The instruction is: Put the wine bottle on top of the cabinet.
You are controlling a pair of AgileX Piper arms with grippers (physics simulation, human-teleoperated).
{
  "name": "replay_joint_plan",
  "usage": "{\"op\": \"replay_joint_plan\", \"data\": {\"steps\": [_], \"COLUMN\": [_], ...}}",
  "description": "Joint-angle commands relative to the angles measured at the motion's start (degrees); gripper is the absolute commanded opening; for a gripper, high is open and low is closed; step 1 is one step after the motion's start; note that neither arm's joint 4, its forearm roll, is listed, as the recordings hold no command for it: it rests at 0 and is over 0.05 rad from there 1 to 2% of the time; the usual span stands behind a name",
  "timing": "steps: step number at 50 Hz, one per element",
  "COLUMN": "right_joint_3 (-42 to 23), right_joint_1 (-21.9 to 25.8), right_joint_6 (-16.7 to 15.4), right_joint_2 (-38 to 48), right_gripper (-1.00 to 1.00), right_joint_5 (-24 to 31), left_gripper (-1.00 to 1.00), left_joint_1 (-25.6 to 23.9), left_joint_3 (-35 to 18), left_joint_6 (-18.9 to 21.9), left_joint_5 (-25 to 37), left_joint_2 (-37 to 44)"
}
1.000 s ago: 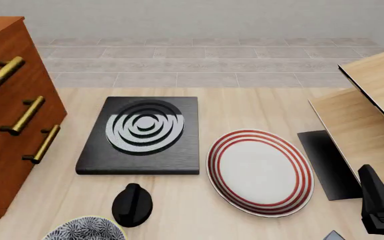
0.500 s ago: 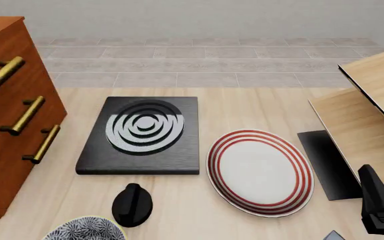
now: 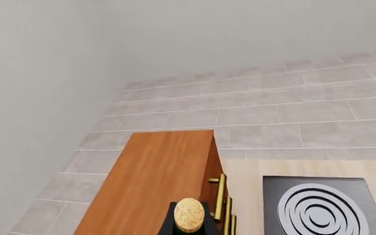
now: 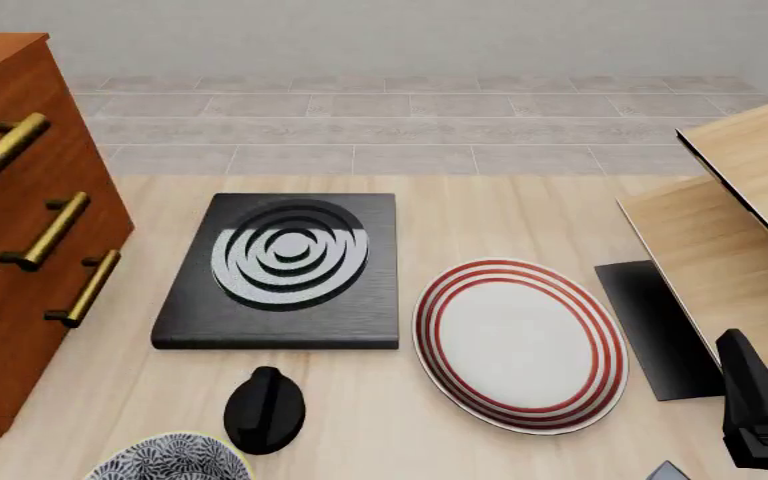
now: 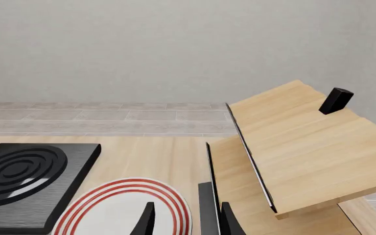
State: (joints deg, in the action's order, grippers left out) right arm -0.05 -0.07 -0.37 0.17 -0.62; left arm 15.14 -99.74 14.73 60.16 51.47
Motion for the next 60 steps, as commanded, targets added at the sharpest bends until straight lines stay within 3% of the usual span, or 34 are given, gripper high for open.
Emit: {"op": "replay_joint_plan", "data": {"steps": [1, 8, 21, 25, 29, 39, 41, 50, 55, 60], "right_joint_3": [0.0, 0.0, 0.0, 0.0, 0.0, 0.0, 0.0, 0.0, 0.0, 0.0], "right_joint_1": [0.0, 0.01, -0.01, 0.0, 0.0, 0.0, -0.01, 0.0, 0.0, 0.0], "right_joint_6": [-0.01, 0.01, 0.0, 0.0, -0.01, 0.01, 0.0, 0.0, 0.01, 0.02], "right_joint_2": [0.0, 0.0, 0.0, 0.0, 0.0, 0.01, 0.0, 0.0, 0.0, 0.0], "right_gripper": [1.0, 1.0, 1.0, 1.0, 1.0, 1.0, 1.0, 1.0, 1.0, 1.0], "right_joint_5": [0.01, 0.0, 0.0, 0.0, 0.0, 0.01, 0.0, 0.0, 0.0, 0.01], "left_gripper": [-1.0, -1.0, -1.0, -1.0, -1.0, -1.0, -1.0, -1.0, -1.0, -1.0], "left_joint_1": [3.56, 5.27, 8.38, 8.98, 9.27, 13.74, 13.57, 14.69, 15.16, 16.02], "left_joint_3": [-5.84, -8.27, -3.64, -3.64, -2.17, -6.53, -6.83, -6.2, -9.91, -5.98], "left_joint_6": [-1.57, -2.79, -4.16, -7.32, -7.12, -8.27, -10.11, -8.52, -8.71, -8.89], "left_joint_5": [1.47, 1.13, -3.88, -5.19, -6.16, -7.47, -7.16, -9.5, -8.85, -11.57], "left_joint_2": [2.44, 4.8, 6.68, 7.3, 7.25, 12.92, 13.08, 14.26, 16.99, 16.87]}}
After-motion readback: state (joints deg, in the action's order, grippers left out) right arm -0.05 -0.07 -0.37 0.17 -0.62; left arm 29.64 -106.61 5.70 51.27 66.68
